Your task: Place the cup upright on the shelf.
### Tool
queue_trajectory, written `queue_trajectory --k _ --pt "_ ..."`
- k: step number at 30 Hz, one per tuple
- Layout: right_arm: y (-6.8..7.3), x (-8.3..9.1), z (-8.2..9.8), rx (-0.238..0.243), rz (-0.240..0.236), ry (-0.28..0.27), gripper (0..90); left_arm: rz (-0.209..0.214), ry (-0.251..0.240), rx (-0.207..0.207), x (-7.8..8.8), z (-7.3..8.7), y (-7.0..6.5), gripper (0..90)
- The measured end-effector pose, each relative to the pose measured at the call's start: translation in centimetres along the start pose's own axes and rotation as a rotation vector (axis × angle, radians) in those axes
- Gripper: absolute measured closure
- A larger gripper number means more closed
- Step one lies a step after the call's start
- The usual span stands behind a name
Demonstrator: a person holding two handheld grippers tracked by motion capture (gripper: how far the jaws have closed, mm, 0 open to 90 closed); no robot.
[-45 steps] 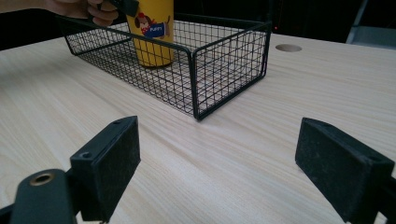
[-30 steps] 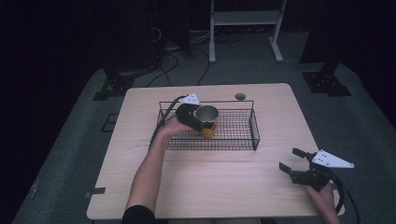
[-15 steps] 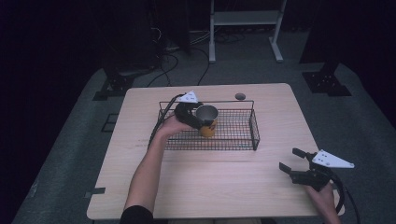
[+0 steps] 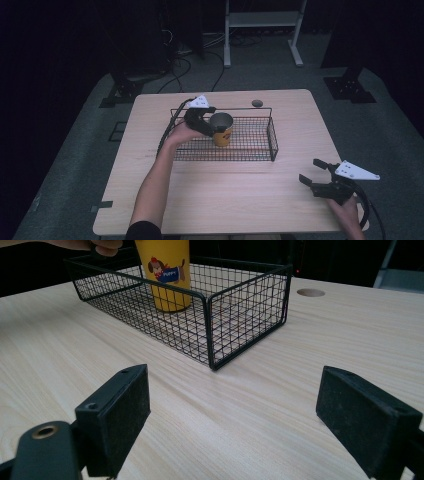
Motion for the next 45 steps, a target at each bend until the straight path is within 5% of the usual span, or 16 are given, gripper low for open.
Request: queue_trajectory --k 25,45 --pt "0.0 -0.1 0.0 0.001 0.010 0.009 13.0 0.018 -0.048 -0.051 1.7 -1.7 -2.9 1.7" --pt "0.1 -0.2 0.0 0.002 0.010 0.012 13.0 0.016 -0.092 -0.054 3.2 -1.3 -4.7 1.9"
Point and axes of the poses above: each handheld gripper's, and its own axes: x roughly backward along the jaws, z roughly out of its underside, y roughly to its left, the point moved 3 cm from there along -x, roughly forward along the jaws, and after that the axes turned 3 degrees about -y, right-handed, at the moved point
